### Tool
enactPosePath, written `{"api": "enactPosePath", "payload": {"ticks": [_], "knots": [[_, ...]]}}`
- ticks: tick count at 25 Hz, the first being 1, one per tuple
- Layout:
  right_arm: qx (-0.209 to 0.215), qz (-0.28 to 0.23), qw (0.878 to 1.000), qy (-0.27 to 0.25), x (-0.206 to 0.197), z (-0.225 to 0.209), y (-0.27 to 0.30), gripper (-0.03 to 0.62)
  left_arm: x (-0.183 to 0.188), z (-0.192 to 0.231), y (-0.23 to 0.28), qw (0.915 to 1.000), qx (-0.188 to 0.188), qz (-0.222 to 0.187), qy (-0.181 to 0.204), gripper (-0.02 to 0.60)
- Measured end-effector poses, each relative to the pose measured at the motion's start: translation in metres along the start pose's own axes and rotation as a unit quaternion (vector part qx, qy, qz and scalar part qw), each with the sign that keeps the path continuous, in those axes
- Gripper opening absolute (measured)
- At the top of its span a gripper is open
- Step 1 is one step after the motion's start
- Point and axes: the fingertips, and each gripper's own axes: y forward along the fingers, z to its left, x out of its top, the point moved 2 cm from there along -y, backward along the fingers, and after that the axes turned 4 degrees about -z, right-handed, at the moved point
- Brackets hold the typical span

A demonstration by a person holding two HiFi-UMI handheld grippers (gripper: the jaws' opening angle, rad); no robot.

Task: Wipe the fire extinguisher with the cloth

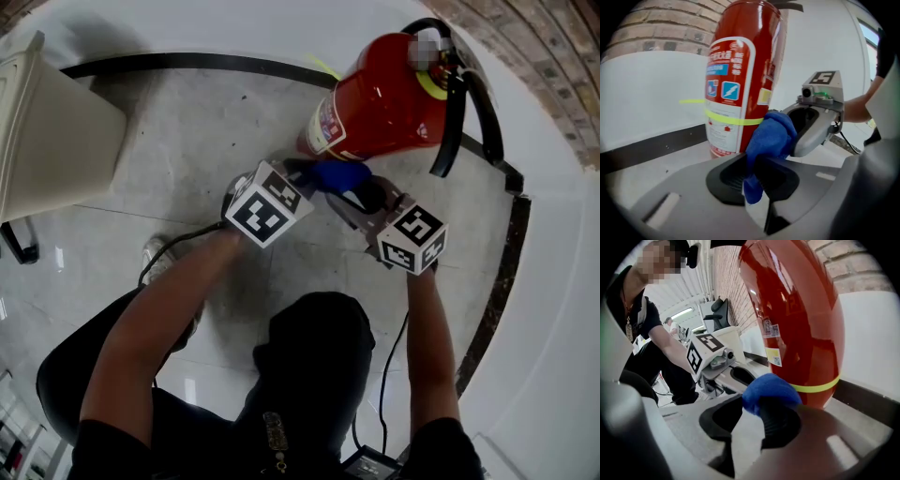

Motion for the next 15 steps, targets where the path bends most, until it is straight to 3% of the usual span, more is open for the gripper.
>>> {"api": "enactPosePath", "payload": {"ticks": [7, 15], "knots": [[-0.028, 0.008, 1.0, 0.007, -0.009, 0.005, -0.018, 0.103, -0.003, 0.053, -0.014, 0.995, 0.056, -0.024, -0.079, 0.055], [-0.067, 0.02, 0.997, 0.031, -0.016, 0.007, -0.035, 0.103, 0.009, 0.099, -0.008, 0.9909, 0.094, -0.036, -0.09, 0.054]]}}
